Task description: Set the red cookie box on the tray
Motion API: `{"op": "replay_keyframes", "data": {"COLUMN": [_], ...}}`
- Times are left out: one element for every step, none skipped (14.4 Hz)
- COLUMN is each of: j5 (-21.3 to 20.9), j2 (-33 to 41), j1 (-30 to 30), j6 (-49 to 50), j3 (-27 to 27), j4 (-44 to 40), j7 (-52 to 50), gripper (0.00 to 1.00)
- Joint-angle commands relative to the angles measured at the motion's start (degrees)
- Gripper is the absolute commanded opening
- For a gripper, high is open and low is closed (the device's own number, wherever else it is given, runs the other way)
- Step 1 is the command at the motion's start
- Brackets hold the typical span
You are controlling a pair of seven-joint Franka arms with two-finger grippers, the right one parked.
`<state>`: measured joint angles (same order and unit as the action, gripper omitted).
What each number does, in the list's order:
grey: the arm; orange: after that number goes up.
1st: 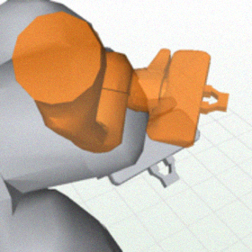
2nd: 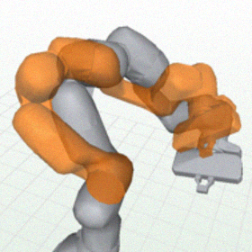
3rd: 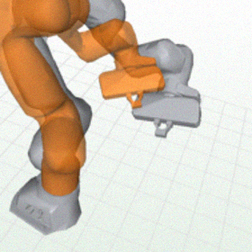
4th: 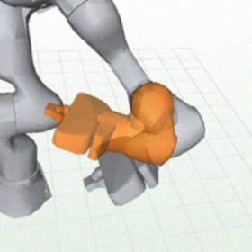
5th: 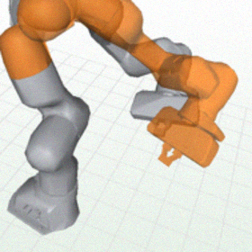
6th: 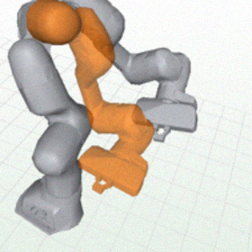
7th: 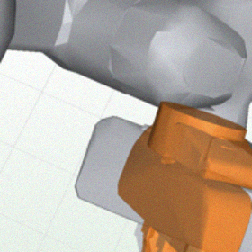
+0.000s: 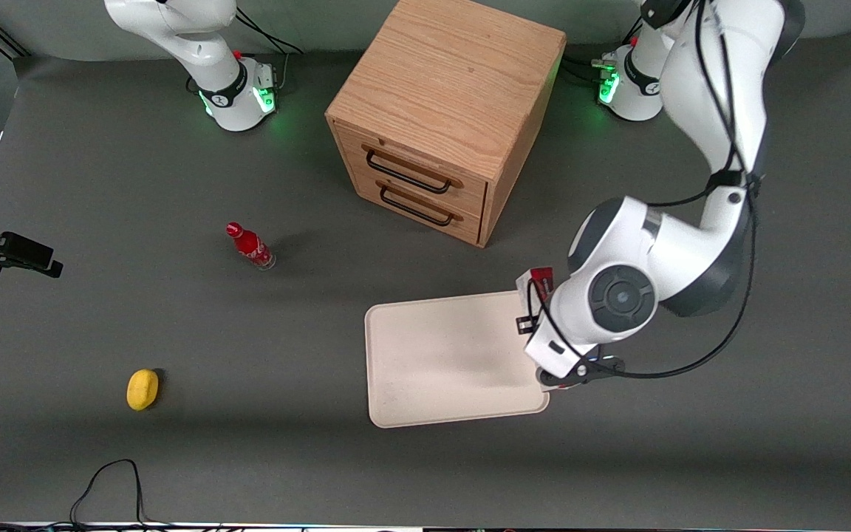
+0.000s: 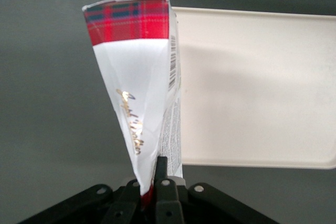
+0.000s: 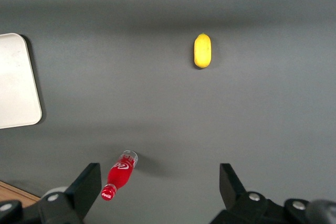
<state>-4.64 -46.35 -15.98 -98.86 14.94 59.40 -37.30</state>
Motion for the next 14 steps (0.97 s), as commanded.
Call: {"op": "replay_keyframes", "data": {"j5": [0.1, -0.5, -1.2, -1.2, -1.3, -1.6, -2.5, -3.4, -4.1, -4.1, -4.1, -4.1, -4.1, -4.1], "j2": [-3.6, -4.3, -4.4, -4.4, -4.4, -4.4, -4.4, -4.4, -4.4, -4.4, -4.4, -4.4, -4.4, -4.4], "j1": [-0.7, -1.2, -1.9, -1.9, -1.9, -1.9, -1.9, -1.9, -1.9, -1.9, -1.9, -1.9, -1.9, -1.9], "j6": [-2.7, -4.0, -5.6, -7.8, -9.7, -10.6, -10.8, -10.8, -10.8, -10.8, -10.8, -10.9, -10.9, -10.9], "j3": [-0.4, -0.5, -0.6, -0.7, -0.7, -0.7, -0.7, -0.7, -0.7, -0.7, -0.7, -0.7, -0.7, -0.7], "j4": [-2.9, -2.1, -0.7, 1.1, 2.7, 3.9, 4.6, 5.3, 5.5, 5.6, 5.8, 5.9, 6.0, 6.0], "j7": [-1.5, -1.7, -1.9, -1.9, -1.9, -1.8, -1.8, -1.8, -1.8, -1.8, -1.8, -1.9, -1.9, -1.9], "gripper": [0.00, 0.00, 0.00, 0.00, 0.00, 0.00, 0.00, 0.00, 0.00, 0.00, 0.00, 0.00, 0.00, 0.00]}}
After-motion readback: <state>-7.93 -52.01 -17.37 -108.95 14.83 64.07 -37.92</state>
